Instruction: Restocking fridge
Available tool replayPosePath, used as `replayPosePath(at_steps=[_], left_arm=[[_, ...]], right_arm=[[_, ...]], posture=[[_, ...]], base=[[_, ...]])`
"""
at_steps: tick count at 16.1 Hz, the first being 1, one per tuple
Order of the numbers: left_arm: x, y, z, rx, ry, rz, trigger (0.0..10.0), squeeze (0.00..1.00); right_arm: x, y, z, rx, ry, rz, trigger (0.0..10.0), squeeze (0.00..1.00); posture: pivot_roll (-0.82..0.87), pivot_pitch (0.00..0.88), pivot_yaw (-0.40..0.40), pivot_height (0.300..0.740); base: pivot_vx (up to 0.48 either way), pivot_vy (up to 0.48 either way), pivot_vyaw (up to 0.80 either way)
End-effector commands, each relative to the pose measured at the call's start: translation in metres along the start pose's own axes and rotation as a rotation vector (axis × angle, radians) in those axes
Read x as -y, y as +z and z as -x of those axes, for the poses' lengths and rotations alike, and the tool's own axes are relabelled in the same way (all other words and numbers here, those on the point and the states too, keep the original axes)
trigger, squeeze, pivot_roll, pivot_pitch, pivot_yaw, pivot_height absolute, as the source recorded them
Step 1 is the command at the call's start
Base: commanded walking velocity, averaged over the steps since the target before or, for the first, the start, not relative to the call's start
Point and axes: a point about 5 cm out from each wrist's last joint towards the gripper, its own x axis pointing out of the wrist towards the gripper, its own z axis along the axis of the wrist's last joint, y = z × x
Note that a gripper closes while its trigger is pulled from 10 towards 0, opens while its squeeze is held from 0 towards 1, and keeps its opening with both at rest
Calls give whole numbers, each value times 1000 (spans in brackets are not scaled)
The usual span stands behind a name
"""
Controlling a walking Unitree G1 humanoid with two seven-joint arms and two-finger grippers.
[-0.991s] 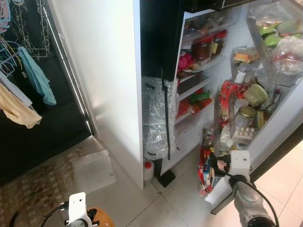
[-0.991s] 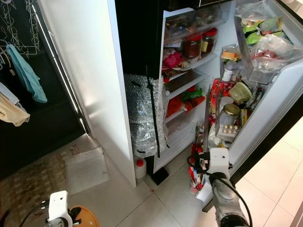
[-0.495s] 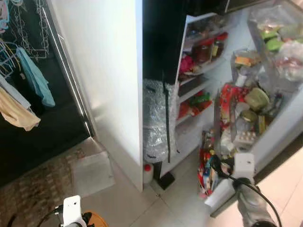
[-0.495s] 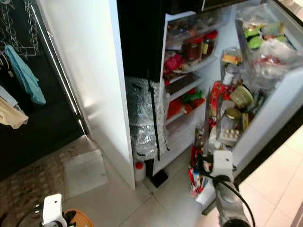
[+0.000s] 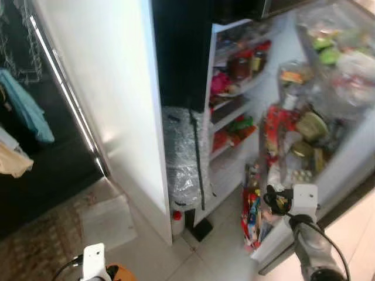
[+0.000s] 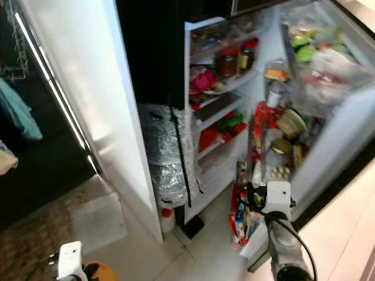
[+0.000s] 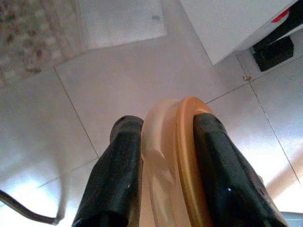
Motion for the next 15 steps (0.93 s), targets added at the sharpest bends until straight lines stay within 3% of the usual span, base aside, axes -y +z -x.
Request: replayPosePath(at_steps=[1,7,11,15], left_arm=[[-8,-9,2,-39,17,-20,10000,0],[-11,-20,4,-77,1,-56,10000,0],[-11,-22,5,-83,1,-63,10000,0],[-4,-27,5,-93,-3,-67,10000,0]], right_arm=[[-5,9,-4,32,20,-2,10000,0],[-4,-5,5,3,-2,-6,10000,0],[11,-2,6,14,-61,7,10000,0],[40,3,7,16,-158,34,10000,0]], posture=[[-146,0,22,740],[-154,0,38,740],[-161,0,42,740],[-162,0,47,740]], base=[[251,0,0],[0,0,0],[0,0,0],[0,0,0]])
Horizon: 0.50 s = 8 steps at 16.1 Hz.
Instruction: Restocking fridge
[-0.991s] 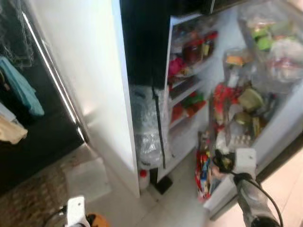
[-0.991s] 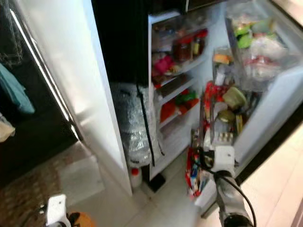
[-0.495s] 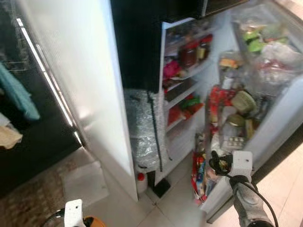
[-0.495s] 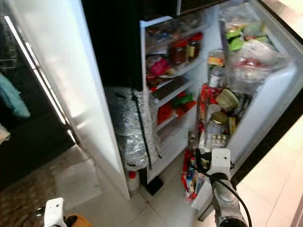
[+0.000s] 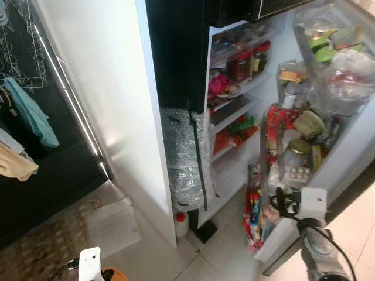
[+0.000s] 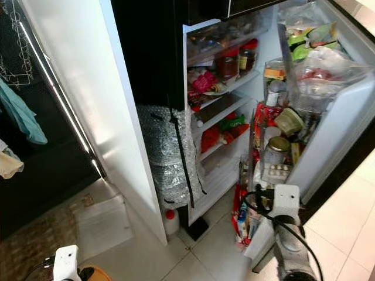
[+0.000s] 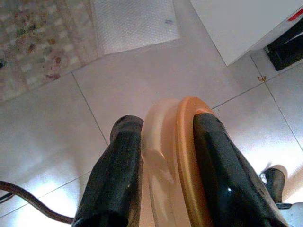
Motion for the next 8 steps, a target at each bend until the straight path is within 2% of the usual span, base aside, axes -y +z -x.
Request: replayPosePath(at_steps=[1,3,6,7,8], left_arm=[[2,-21,3,-78,-4,-30,10000,0],[3,-21,3,-80,-5,-31,10000,0],[-1,-21,4,-77,-1,-33,10000,0],[-2,-20,4,-76,-2,-35,10000,0],[-2,-20,4,-76,-4,-37,10000,0]], right_arm=[[22,7,-2,9,-75,0,10000,0],[33,9,-3,10,-103,21,10000,0],[68,11,3,1,-219,55,10000,0],[95,9,10,-31,-346,72,10000,0],[113,6,17,-55,-432,62,10000,0]], posture=[[-162,0,47,740],[-164,0,48,740],[-169,0,50,740],[-171,0,51,740],[-175,0,53,740]], base=[[0,0,0],[0,0,0],[0,0,0],[0,0,0],[0,0,0]])
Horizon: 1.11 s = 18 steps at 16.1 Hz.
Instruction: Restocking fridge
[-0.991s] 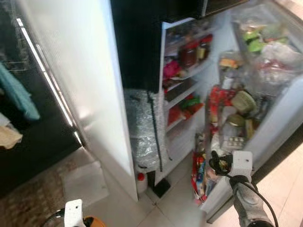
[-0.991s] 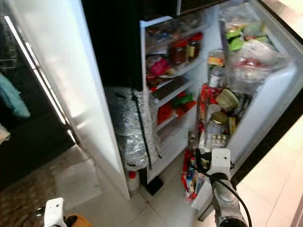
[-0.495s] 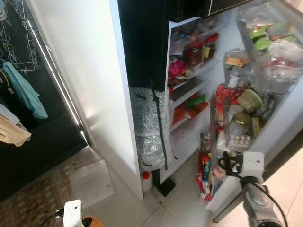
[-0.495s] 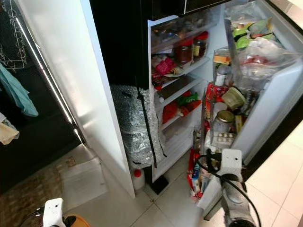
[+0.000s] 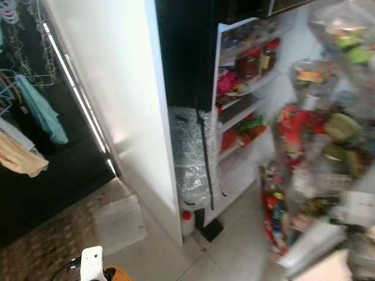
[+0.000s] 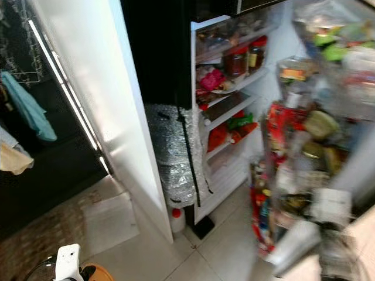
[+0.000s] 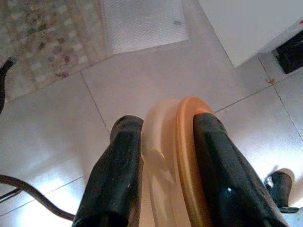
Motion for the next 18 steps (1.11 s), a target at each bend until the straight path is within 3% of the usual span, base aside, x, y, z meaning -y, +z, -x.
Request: replayPosePath(at_steps=[1,3,8,9,13,18], left_arm=[[-3,-21,4,-87,-2,-33,10000,0],[-3,-20,4,-89,-7,-41,10000,0],[-2,-19,3,-87,-16,-55,10000,0],[-2,-19,3,-88,-16,-58,10000,0],[-3,-20,3,-93,-10,-44,10000,0],[-3,-20,3,-94,-4,-22,10000,0]], right_arm=[[29,-1,-1,-21,-149,-29,10000,0],[33,-16,6,-89,-220,-64,10000,0],[-15,-53,25,-268,-136,-122,10000,0],[-27,-61,30,-309,-96,-124,10000,0],[-100,-87,64,-468,335,-68,10000,0],[-117,-114,96,-603,461,35,10000,0]], posture=[[-176,0,54,740],[-182,0,56,740],[-166,0,47,740],[-164,0,45,740],[-159,0,41,740],[-152,0,39,740]], base=[[0,0,0],[0,0,0],[0,0,0],[0,0,0],[0,0,0],[0,0,0]])
